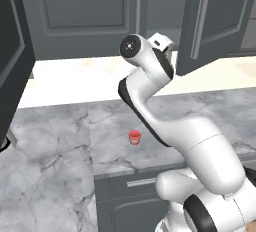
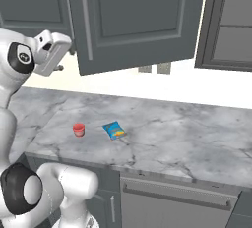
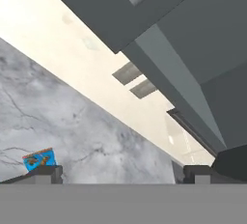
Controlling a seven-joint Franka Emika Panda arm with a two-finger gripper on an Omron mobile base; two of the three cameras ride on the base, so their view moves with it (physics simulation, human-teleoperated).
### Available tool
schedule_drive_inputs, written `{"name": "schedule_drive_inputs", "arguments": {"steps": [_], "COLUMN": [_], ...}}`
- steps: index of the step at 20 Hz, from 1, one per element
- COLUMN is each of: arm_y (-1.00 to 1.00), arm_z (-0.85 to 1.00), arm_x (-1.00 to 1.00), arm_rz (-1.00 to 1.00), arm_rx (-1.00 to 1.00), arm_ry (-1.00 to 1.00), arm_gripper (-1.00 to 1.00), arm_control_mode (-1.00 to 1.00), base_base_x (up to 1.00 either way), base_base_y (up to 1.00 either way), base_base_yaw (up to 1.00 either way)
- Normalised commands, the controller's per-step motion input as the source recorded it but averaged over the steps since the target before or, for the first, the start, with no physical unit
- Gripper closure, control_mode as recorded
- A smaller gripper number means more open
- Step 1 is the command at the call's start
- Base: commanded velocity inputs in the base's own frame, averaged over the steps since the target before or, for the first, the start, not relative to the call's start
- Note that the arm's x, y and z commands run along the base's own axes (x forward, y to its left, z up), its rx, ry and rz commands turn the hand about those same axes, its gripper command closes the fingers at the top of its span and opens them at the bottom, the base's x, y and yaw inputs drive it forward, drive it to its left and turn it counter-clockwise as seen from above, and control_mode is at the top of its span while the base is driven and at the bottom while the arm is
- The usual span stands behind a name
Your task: Pick the pan from the cabinet and place it on the stove. Then turn on the stove burner for the pan.
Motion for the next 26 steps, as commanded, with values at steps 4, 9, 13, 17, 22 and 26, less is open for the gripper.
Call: {"name": "schedule_drive_inputs", "arguments": {"steps": [4, 9, 13, 17, 22, 26], "arm_y": [-0.32, -0.42, -0.49, -0.52, -0.56, -0.73], "arm_z": [0.0, 0.0, 0.0, -0.01, -0.11, -0.15], "arm_x": [-0.01, -0.05, -0.18, -0.37, -0.43, -0.42], "arm_rz": [0.0, 0.0, -0.01, -0.09, -0.13, -0.12], "arm_rx": [-0.04, -0.01, 0.0, 0.0, 0.0, 0.0], "arm_ry": [0.0, 0.05, 0.05, 0.04, 0.06, 0.06], "arm_gripper": [-1.0, -1.0, -1.0, -1.0, -1.0, -1.0], "arm_control_mode": [-1.0, -1.0, -1.0, -1.0, -1.0, -1.0], "base_base_x": [0.0, 0.0, 0.0, 0.0, 0.0, 0.0], "base_base_y": [0.0, 0.0, 0.0, 0.0, 0.0, 0.0], "base_base_yaw": [0.0, 0.0, 0.0, 0.0, 0.0, 0.0]}}
